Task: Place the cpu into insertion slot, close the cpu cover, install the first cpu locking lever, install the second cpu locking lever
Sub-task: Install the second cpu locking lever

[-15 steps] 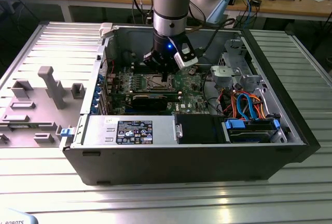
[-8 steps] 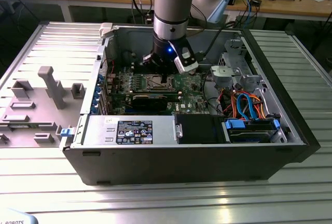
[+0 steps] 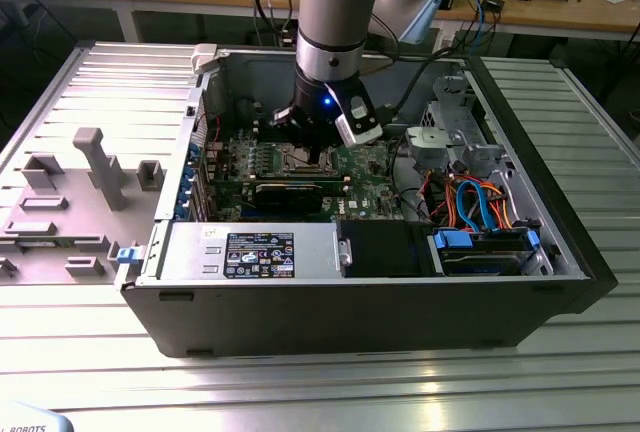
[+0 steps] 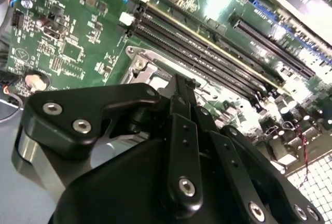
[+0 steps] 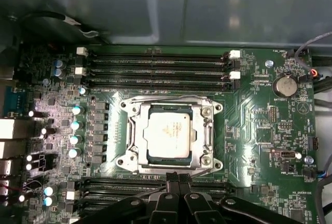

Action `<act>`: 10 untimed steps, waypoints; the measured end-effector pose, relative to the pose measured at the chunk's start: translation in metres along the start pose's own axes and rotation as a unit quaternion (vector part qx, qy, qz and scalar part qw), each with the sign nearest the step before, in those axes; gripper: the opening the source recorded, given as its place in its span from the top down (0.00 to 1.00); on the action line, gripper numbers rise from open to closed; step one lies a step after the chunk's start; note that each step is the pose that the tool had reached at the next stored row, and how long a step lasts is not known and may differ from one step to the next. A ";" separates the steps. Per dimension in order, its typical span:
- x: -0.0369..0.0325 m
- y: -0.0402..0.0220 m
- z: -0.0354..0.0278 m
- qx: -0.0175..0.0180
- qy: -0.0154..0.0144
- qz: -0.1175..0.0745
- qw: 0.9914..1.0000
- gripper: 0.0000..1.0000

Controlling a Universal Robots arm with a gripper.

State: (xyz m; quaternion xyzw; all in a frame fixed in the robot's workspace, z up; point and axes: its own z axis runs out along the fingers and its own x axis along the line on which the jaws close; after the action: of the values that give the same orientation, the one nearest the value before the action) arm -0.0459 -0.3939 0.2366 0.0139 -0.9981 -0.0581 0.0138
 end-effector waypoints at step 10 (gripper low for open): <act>0.0166 -0.0011 0.0016 0.000 0.002 0.000 1.000 0.89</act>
State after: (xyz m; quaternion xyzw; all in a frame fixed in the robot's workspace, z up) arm -0.0625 -0.3953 0.2352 0.0139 -0.9981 -0.0581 0.0153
